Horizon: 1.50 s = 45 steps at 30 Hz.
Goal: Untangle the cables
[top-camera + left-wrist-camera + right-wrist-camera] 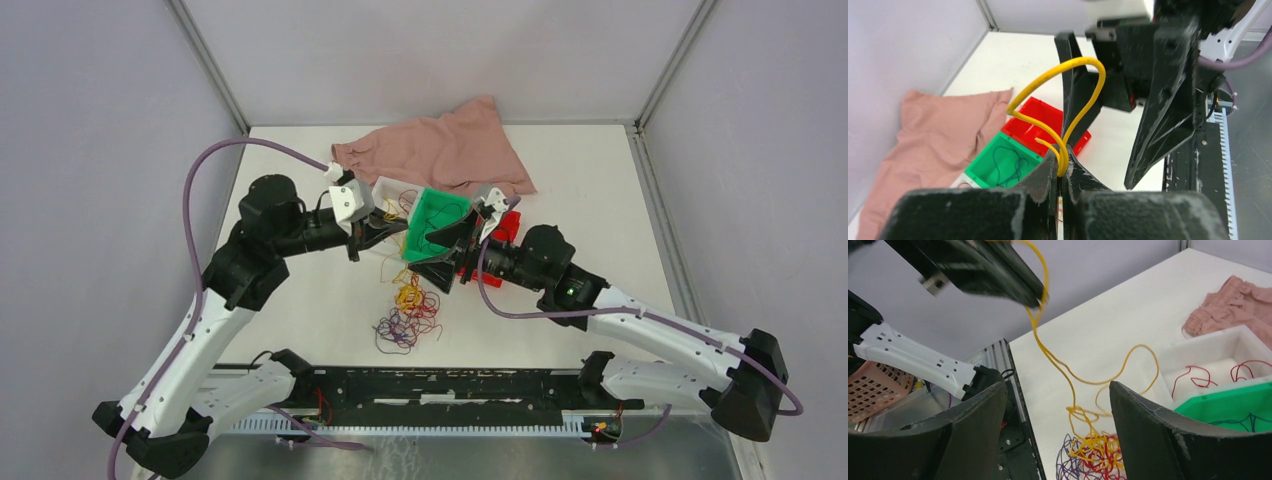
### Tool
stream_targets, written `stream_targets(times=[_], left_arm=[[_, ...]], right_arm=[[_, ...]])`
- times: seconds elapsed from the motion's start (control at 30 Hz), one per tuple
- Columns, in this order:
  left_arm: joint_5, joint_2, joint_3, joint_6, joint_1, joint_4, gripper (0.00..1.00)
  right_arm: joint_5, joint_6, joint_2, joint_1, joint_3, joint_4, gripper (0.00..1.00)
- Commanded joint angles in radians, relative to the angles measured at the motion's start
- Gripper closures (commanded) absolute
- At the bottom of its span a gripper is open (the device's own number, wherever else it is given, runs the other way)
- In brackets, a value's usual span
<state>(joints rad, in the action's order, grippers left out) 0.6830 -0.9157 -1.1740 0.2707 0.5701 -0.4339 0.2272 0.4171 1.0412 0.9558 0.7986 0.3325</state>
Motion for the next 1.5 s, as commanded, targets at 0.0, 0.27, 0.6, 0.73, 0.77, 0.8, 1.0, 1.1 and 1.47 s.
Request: stream_targets(times=[0.0, 0.27, 0.6, 0.73, 0.77, 0.8, 1.0, 1.1, 1.47], left_arm=[[0.009, 0.009, -0.086, -0.007, 0.003, 0.047, 0.97], [0.023, 0.015, -0.12, -0.043, 0.004, 0.041, 0.97], [0.025, -0.058, -0.326, -0.032, 0.004, 0.055, 0.97], [0.031, -0.099, -0.426, -0.054, 0.003, 0.089, 0.97], [0.03, -0.111, -0.453, -0.059, 0.003, 0.098, 0.97], [0.029, -0.12, -0.478, -0.06, 0.004, 0.107, 0.97], [-0.023, -0.178, -0.628, -0.051, 0.004, 0.207, 0.97], [-0.044, -0.212, -0.694, -0.039, 0.004, 0.252, 0.97], [0.006, -0.242, -0.666, -0.077, 0.004, 0.284, 0.97]], right_arm=[[-0.003, -0.042, 0.028, 0.006, -0.012, 0.023, 0.18], [0.058, -0.008, 0.206, 0.006, 0.098, 0.117, 0.23], [0.065, 0.112, 0.348, 0.019, 0.035, 0.282, 0.34], [0.053, 0.117, 0.372, 0.031, 0.004, 0.293, 0.35], [0.051, 0.118, 0.375, 0.033, -0.003, 0.298, 0.35], [0.048, 0.121, 0.377, 0.034, -0.016, 0.301, 0.35], [0.033, 0.134, 0.385, 0.04, -0.073, 0.333, 0.34], [0.021, 0.138, 0.39, 0.043, -0.095, 0.341, 0.34], [-0.19, 0.094, 0.211, 0.041, -0.081, 0.123, 0.3]])
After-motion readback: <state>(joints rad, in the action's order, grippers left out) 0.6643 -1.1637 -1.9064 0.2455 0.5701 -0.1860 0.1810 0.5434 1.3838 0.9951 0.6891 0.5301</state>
